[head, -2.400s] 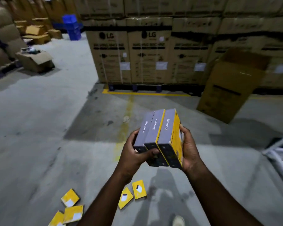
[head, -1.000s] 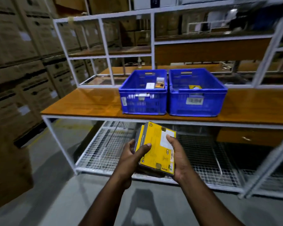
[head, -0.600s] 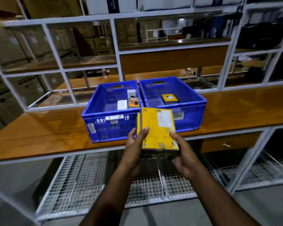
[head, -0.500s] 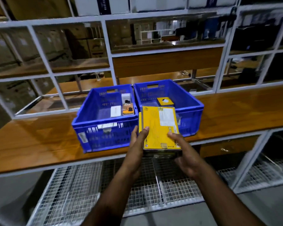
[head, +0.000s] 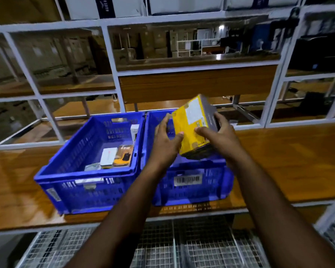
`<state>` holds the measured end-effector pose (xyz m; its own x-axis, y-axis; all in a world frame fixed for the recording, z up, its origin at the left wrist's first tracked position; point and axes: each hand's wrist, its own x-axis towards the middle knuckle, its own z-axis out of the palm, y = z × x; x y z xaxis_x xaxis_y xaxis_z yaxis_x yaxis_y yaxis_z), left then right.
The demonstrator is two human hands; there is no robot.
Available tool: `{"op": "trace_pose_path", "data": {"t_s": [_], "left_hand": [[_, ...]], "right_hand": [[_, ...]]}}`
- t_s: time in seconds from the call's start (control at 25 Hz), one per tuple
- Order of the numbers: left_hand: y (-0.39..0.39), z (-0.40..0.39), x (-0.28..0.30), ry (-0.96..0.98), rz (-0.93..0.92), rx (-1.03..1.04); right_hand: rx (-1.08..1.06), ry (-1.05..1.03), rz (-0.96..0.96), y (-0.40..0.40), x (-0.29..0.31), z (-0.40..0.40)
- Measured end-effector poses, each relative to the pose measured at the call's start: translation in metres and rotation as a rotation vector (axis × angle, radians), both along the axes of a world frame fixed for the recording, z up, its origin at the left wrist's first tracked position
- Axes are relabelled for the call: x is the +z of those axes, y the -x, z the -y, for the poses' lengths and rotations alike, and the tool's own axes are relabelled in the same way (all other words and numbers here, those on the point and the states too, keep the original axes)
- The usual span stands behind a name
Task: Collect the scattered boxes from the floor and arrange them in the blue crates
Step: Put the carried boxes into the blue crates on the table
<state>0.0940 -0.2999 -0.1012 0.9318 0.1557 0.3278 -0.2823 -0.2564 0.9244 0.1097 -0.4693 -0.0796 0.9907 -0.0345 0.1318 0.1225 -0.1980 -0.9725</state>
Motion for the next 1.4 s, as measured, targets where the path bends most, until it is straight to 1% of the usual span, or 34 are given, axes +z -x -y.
{"op": "trace_pose_path", "data": {"t_s": [0.04,0.08,0.16,0.24,0.28,0.32,0.4,0.48,0.56,0.6,0.68,0.72,0.8,0.88,0.92,0.96,1.0,1.12,1.2,1.24,1.28,1.4], "left_hand": [[-0.019,0.006,-0.003,-0.052,0.021,0.01],[-0.035,0.012,-0.007,-0.089,-0.005,0.002],[-0.053,0.022,-0.014,-0.106,-0.11,-0.018],[-0.065,0.033,-0.02,-0.144,-0.143,0.014],[-0.075,0.034,-0.022,-0.192,-0.157,0.057],[-0.082,0.034,-0.023,-0.23,-0.169,0.099],[-0.096,0.031,-0.028,-0.193,-0.227,0.089],[-0.116,0.025,-0.044,-0.031,-0.375,0.001],[-0.12,0.025,-0.058,0.137,-0.588,-0.065],[-0.121,0.028,-0.065,0.132,-0.688,-0.093],[-0.118,0.034,-0.067,-0.062,-0.855,-0.192],[-0.118,0.034,-0.067,-0.195,-0.914,-0.218],[-0.118,0.035,-0.068,-0.334,-0.95,-0.231],[-0.117,0.035,-0.068,-0.385,-0.964,-0.229],[-0.115,0.036,-0.068,-0.407,-0.969,-0.24],[-0.114,0.038,-0.067,-0.435,-0.968,-0.24],[-0.114,0.039,-0.067,-0.459,-0.945,-0.231],[-0.113,0.042,-0.061,-0.522,-0.887,-0.199],[-0.115,0.041,-0.062,-0.517,-0.836,-0.162],[-0.115,0.039,-0.063,-0.508,-0.793,-0.108],[-0.112,0.036,-0.064,-0.539,-0.732,-0.017],[-0.095,0.025,-0.062,-0.807,-0.468,0.306]], "right_hand": [[-0.014,0.161,-0.019,-0.019,0.006,0.006],[0.004,0.302,-0.056,-0.036,0.013,0.011],[0.096,0.532,-0.117,-0.06,0.026,0.016],[0.202,0.753,-0.166,-0.079,0.043,0.015],[0.267,0.816,-0.237,-0.085,0.053,0.015],[0.345,0.834,-0.336,-0.09,0.062,0.014],[0.452,0.857,-0.506,-0.101,0.074,0.011],[0.472,0.945,-0.519,-0.112,0.074,0.008],[0.487,1.025,-0.507,-0.12,0.066,0.005],[0.491,1.027,-0.518,-0.121,0.062,0.003],[0.485,1.006,-0.519,-0.122,0.05,-0.003],[0.477,1.052,-0.485,-0.125,0.04,-0.005],[0.516,1.208,-0.467,-0.125,0.014,-0.007],[0.569,1.345,-0.541,-0.127,-0.019,-0.004],[0.549,1.433,-0.515,-0.126,-0.032,-0.001],[0.502,1.516,-0.439,-0.124,-0.039,0.002],[0.452,1.554,-0.351,-0.125,-0.044,0.004],[0.376,1.462,-0.269,-0.129,-0.052,0.005],[0.268,1.355,-0.181,-0.13,-0.057,0.001],[0.221,1.297,-0.14,-0.131,-0.062,-0.003],[0.186,1.238,-0.1,-0.131,-0.066,-0.008],[0.121,1.042,0.057,-0.126,-0.071,-0.03]]}}
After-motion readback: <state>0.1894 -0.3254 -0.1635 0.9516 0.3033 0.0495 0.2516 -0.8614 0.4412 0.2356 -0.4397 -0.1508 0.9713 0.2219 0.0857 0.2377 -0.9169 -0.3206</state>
